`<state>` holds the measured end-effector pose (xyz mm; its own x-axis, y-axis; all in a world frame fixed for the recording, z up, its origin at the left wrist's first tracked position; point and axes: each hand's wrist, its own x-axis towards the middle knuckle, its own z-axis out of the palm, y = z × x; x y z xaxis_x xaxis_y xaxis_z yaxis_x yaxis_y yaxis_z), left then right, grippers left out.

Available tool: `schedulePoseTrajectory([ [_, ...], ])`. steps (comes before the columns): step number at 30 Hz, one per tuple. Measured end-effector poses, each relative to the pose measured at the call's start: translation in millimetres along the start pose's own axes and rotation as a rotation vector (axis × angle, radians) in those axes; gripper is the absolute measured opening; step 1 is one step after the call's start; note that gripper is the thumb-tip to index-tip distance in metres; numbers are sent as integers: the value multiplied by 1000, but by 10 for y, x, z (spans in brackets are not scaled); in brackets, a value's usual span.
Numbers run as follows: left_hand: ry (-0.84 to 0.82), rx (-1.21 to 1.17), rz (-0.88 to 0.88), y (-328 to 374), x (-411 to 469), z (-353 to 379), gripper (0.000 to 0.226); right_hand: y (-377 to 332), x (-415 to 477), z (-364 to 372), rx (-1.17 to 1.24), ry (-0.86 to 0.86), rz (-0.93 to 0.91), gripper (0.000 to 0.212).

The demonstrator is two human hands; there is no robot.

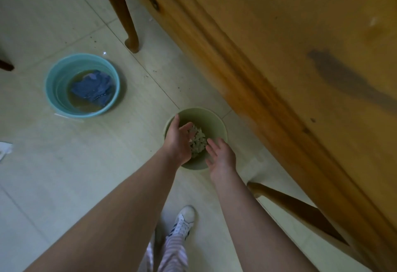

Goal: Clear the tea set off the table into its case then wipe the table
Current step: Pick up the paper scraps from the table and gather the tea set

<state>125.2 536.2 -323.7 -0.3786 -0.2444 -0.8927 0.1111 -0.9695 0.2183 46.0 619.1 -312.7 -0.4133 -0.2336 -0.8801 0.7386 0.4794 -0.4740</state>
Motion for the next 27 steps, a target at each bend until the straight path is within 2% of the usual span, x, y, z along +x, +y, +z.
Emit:
schedulePoseTrajectory([
  [2,21,-47,10,-35,-14,19,66,-57,-72,-7,-42,-22,-37,41],
  [5,8,-129,-2,-57,-37,36,65,-110,-148,41,-105,-46,-103,16],
  [13,-80,-223,12,-83,-125,82,66,-139,-241,236,-135,-87,-107,30],
  [15,-110,-231,8,-76,-152,86,66,-149,-242,244,-170,-74,-132,25],
  [17,-104,-182,14,-74,-176,93,66,-148,-245,234,-205,-14,-193,13],
  [20,-46,-74,41,-53,-296,139,65,-130,-341,217,-277,20,-252,28],
  [23,22,-28,80,-35,-506,187,61,-157,-622,246,-353,-55,-307,35],
  [27,-18,-91,114,37,-962,228,55,-205,-1043,365,-403,-128,-376,27],
])
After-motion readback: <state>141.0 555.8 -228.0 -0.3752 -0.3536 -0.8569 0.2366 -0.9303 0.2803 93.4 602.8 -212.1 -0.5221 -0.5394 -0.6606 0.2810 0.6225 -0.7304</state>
